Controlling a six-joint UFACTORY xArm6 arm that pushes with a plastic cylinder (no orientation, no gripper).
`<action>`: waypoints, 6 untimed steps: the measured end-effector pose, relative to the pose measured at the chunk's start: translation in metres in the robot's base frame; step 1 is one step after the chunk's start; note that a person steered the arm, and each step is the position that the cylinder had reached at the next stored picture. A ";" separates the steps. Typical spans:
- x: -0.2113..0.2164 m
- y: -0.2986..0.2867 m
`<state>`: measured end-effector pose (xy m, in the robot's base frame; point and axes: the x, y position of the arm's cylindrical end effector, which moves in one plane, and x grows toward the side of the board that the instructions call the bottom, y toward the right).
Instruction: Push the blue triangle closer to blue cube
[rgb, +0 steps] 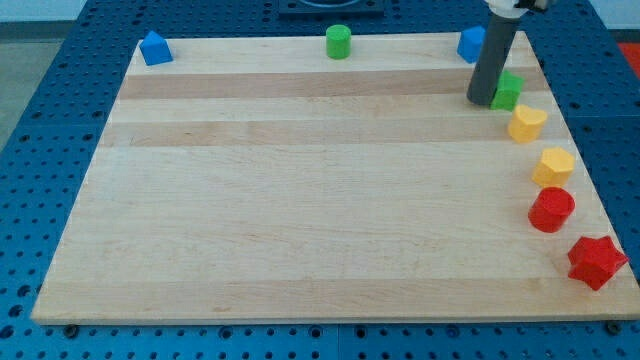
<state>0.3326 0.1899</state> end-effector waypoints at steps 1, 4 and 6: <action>0.000 -0.063; -0.015 -0.386; -0.106 -0.494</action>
<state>0.2269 -0.3043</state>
